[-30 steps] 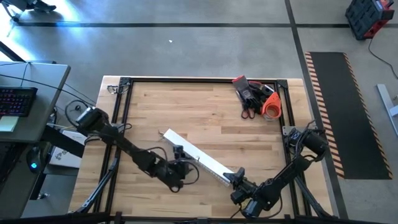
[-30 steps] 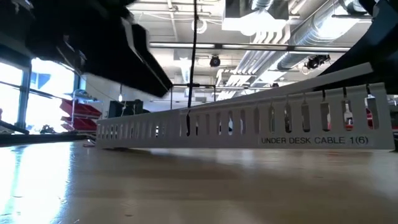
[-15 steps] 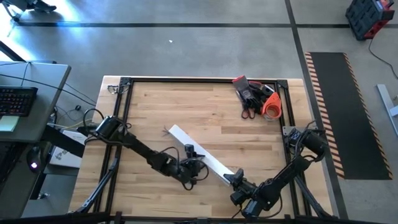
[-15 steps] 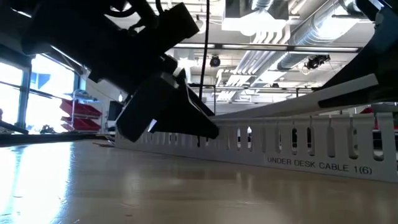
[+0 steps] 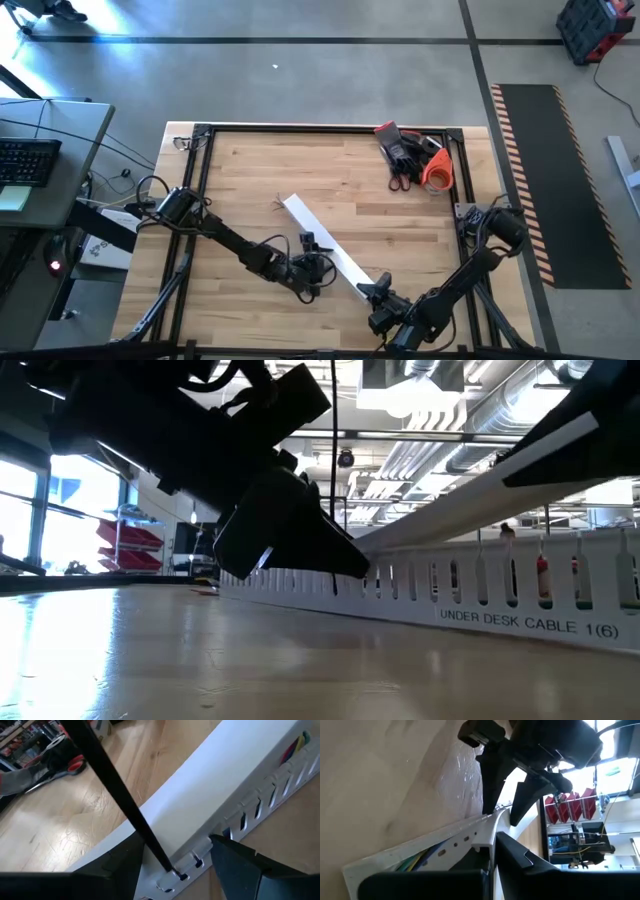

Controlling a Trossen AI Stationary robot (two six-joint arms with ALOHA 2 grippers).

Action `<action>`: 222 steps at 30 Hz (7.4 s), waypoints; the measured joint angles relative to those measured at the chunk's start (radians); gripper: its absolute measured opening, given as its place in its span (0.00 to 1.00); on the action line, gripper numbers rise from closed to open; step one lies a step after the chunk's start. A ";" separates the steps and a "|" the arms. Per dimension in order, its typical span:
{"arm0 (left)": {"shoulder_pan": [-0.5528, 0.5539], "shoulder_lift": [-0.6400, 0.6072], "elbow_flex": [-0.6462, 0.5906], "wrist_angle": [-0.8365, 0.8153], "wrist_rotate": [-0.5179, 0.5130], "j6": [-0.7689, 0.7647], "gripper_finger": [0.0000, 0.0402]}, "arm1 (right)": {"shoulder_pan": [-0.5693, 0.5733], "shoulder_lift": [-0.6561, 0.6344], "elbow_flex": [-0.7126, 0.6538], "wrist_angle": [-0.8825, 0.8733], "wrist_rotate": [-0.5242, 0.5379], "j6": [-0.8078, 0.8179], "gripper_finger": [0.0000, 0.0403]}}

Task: Ziptie cables
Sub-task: Close the white cable duct

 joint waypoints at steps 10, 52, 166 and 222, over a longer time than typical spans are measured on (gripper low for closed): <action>0.000 0.000 -0.002 0.015 -0.002 0.000 0.50 | -0.010 -0.003 0.009 0.021 0.032 0.000 0.00; 0.048 -0.073 -0.004 -0.090 0.059 0.129 0.50 | -0.009 0.001 -0.004 0.035 -0.089 -0.064 0.00; -0.227 -0.154 0.030 0.172 -0.059 0.035 0.01 | -0.163 0.006 0.162 -0.230 -0.258 0.142 0.00; -0.174 -0.208 -0.206 0.121 -0.105 -0.103 0.47 | -0.159 0.012 0.281 -0.413 -0.190 0.020 0.00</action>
